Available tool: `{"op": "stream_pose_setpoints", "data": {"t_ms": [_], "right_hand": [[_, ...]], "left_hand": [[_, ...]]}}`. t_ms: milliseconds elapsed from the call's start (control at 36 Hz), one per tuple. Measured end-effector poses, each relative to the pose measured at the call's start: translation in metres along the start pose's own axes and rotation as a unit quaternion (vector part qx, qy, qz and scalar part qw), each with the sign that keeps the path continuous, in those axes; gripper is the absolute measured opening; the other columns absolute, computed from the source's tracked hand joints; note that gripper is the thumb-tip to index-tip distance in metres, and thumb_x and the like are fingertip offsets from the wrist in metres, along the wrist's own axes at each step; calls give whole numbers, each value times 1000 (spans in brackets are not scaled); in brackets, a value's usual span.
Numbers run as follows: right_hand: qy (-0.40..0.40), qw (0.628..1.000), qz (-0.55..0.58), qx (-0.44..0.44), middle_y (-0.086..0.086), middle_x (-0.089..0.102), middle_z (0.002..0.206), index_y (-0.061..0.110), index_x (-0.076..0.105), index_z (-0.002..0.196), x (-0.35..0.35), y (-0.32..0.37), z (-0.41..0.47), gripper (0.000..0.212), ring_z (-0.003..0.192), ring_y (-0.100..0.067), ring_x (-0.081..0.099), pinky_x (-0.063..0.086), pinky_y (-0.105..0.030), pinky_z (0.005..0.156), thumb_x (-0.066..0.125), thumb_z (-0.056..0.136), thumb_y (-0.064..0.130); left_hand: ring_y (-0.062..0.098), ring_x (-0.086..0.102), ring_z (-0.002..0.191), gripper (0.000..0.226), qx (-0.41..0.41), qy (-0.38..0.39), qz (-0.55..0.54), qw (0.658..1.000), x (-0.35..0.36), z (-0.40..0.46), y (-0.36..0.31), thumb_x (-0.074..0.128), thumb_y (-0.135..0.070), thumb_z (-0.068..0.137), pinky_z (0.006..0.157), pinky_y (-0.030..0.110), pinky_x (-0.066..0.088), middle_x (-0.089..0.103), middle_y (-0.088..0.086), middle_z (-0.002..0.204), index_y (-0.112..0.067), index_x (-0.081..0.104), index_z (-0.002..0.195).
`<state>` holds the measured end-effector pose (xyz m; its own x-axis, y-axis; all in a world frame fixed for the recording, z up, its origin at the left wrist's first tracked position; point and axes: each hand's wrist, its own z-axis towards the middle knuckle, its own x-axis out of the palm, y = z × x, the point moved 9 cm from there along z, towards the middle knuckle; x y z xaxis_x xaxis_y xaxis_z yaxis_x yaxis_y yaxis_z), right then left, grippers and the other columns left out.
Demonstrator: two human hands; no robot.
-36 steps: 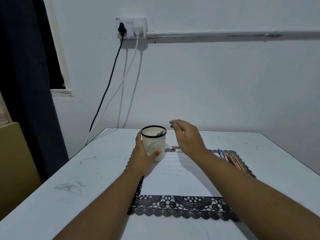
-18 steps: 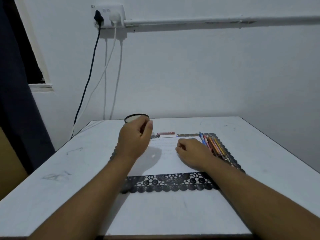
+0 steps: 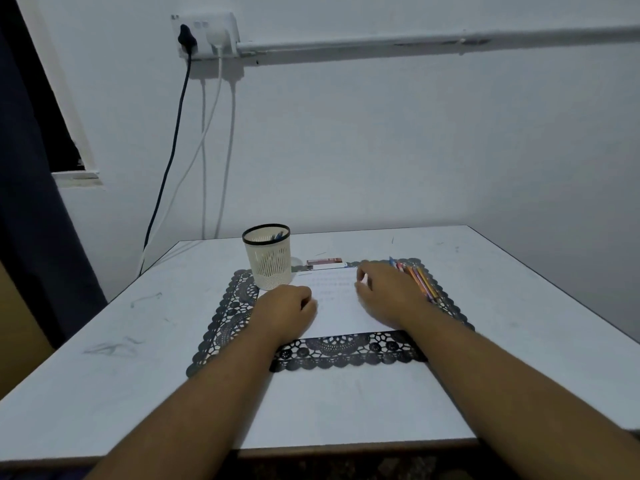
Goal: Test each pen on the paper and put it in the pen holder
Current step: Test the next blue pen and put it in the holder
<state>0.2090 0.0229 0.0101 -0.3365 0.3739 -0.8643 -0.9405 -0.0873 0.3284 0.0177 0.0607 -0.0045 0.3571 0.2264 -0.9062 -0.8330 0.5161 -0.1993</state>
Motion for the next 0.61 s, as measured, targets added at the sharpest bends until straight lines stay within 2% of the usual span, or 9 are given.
{"op": "stream_pose_setpoints", "data": {"t_ms": [83,139,278,417,528,611], "right_hand": [[-98,994,-16,48,10,57,83,25,55,105,-28,-31,4,8,79,-19,56,40,-34,73,56,100,32],[-120,988,-40,84,6,56,85,23,58,102,-39,-51,7,9,86,-25,56,36,-36,79,59,96,29],[-83,985,-67,138,2,62,90,24,62,88,-26,-79,5,7,97,-29,57,38,-39,85,63,89,31],[-66,982,-107,141,3,55,82,24,56,73,-21,-80,7,16,92,-27,52,39,-39,84,63,85,31],[-71,982,-120,126,0,59,87,21,63,82,-19,-76,10,8,93,-27,53,42,-39,84,64,85,28],[-89,981,-114,129,0,60,92,20,63,90,-19,-79,10,10,93,-26,52,43,-39,83,63,85,29]], "left_hand": [[17,56,69,35,5,-3,-7,1000,0,1,-1,47,-41,98,54,28,35,59,-4,70,-18,51,72],[17,56,68,35,4,-2,-12,1000,-1,3,-1,48,-40,97,56,29,37,59,-4,69,-17,51,72],[18,56,68,35,6,2,-18,1000,1,0,1,48,-38,97,54,29,33,58,-4,68,-19,48,68],[18,55,68,36,6,3,-30,1000,2,1,1,49,-39,96,55,30,31,57,-3,67,-19,45,66],[18,56,68,37,6,1,-31,1000,2,1,3,49,-39,96,55,30,32,57,-3,66,-18,46,66],[18,56,66,36,5,0,-32,999,3,2,4,49,-38,96,55,29,35,58,-2,66,-17,47,67]]}}
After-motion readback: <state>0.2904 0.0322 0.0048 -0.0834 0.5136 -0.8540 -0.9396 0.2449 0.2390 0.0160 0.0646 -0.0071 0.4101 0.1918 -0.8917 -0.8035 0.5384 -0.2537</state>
